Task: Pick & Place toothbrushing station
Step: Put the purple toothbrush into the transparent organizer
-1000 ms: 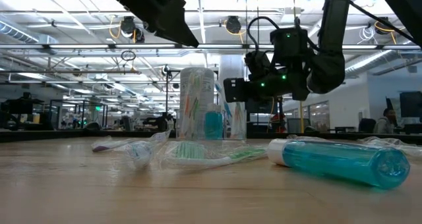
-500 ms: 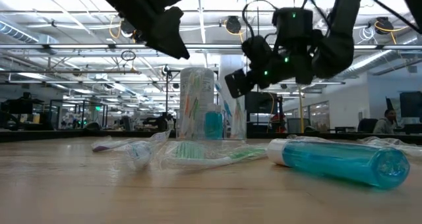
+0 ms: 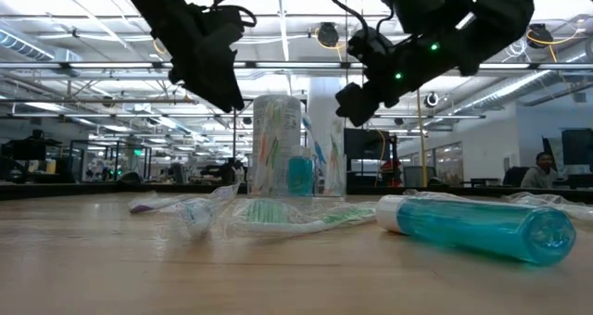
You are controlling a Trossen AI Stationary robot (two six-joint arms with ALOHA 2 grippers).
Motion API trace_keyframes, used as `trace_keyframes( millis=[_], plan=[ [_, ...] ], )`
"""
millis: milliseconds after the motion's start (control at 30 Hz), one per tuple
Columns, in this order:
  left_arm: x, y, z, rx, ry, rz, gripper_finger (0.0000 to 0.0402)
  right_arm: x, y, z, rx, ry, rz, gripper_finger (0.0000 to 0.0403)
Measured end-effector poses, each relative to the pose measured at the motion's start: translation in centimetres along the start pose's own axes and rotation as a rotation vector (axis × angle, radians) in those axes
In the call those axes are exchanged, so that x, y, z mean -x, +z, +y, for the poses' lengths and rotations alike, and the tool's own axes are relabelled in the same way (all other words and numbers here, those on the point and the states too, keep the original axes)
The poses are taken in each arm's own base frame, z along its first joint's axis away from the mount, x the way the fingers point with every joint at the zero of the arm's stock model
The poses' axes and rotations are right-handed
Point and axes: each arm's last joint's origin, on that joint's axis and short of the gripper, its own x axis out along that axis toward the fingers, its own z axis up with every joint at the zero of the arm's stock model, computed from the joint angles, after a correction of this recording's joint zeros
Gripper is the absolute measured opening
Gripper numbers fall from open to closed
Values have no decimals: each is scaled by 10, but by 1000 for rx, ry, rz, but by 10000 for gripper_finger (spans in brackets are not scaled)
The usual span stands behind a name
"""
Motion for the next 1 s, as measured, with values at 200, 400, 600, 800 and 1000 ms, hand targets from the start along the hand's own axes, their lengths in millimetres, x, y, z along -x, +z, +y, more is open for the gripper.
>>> trace_keyframes(
  millis=[200, 400, 600, 800, 1000],
  plan=[
    [0, 0, -2, 21, -61, 23, 214, 17, -4, -5, -38, 302, 97, 192],
    [0, -1, -3, 24, -82, 32, 214, 27, -9, -4, -89, 604, 184, 192],
    [1, -2, -5, -49, -89, 33, 214, 33, -16, 0, -94, 796, 272, 190],
    [1, -5, -12, -100, -143, 45, 214, 33, -16, 0, -91, 789, 275, 190],
    [4, -9, -20, -187, -221, 61, 214, 33, -16, 0, -91, 789, 274, 188]
  ],
)
